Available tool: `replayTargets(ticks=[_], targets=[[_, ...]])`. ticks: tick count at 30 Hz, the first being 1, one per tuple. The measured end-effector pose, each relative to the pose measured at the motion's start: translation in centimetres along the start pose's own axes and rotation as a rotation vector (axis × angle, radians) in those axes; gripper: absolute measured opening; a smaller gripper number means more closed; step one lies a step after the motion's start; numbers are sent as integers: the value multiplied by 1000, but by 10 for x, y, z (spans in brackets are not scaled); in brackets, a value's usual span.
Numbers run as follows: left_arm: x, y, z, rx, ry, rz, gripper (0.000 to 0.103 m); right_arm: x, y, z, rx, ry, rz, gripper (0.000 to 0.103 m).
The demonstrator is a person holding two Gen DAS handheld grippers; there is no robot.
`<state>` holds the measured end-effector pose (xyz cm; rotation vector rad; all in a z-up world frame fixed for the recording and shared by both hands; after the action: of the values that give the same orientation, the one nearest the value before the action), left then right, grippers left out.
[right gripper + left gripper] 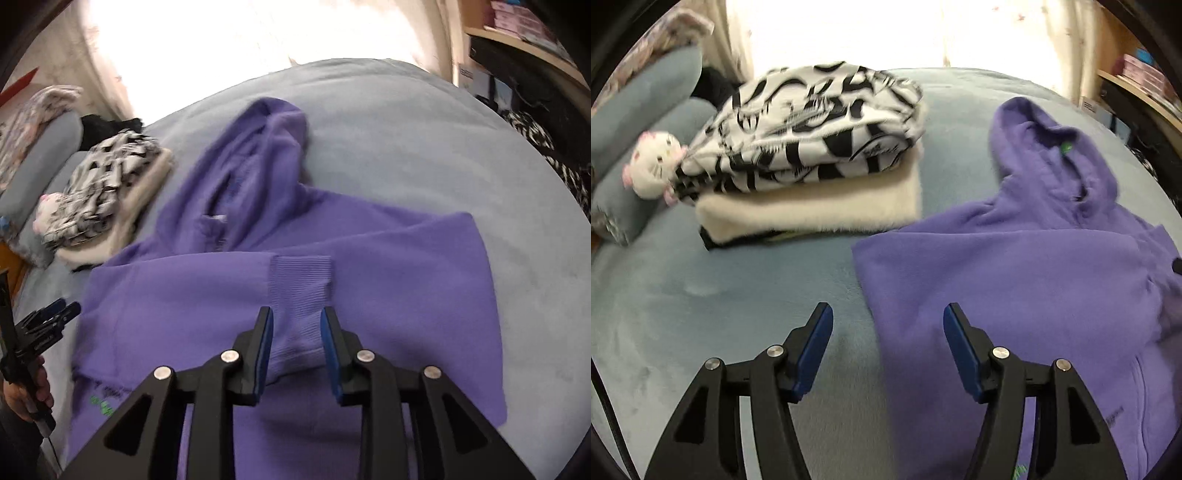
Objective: Fold large clothes
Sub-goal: 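Fold the hoodie side inward with the left tool while the right tool holds the sleeve, then open both tools and release the folded hoodie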
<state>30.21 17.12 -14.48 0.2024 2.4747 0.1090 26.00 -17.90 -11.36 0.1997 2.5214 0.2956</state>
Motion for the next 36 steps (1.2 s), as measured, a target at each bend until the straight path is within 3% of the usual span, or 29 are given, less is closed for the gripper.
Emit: replayTargets(ticks=[4, 8, 11, 13, 16, 18, 19, 22, 23, 24, 26, 27, 30, 36], targets=[[4, -25, -32, 106, -47, -1, 61, 11, 33, -10, -67, 2, -38, 26], [13, -66, -40, 213, -3, -25, 61, 27, 80, -1, -174, 56, -73, 26], [25, -86, -34, 191, -16, -47, 61, 40, 108, 13, -223, 81, -115, 26], [34, -95, -18, 140, 17, -42, 61, 50, 115, 29, -227, 118, -122, 26], [52, -91, 8, 26, 62, -23, 61, 63, 107, 53, -205, 172, -109, 26], [53, -81, 10, 47, 56, -52, 61, 65, 91, 59, -233, 178, -97, 8], [53, -75, 9, 40, 54, -65, 60, 62, 80, 56, -215, 163, -89, 5], [54, -64, 8, 54, 52, -70, 54, 45, 20, 43, -46, 66, -11, 3], [55, -63, 8, 64, 49, -68, 53, 43, 5, 43, -66, 74, 22, 0], [58, -60, 8, 67, 45, -66, 53, 43, -6, 43, -142, 101, 71, 0], [58, -61, 8, 57, 43, -59, 53, 45, -13, 37, -178, 105, 95, 0], [58, -62, 7, 50, 43, -55, 53, 46, -9, 31, -148, 92, 62, 0], [55, -61, 8, 48, 52, -65, 53, 50, -1, 20, -18, 61, 4, 18], [56, -65, -3, 41, 61, -55, 57, 60, -5, 13, -57, 82, 46, 18]])
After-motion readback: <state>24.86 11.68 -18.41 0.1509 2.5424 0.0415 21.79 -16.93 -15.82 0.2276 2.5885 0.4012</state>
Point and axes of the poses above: each gripper's, at about its wrist camera, not at the fingertips, and z roughly the way its jaws point, y to its left, x to its underside, the point moved 4 cm from there along z, roughly the way its jaws point, and after that the axes turned 6 degrees about z, right-handed, at the moved point
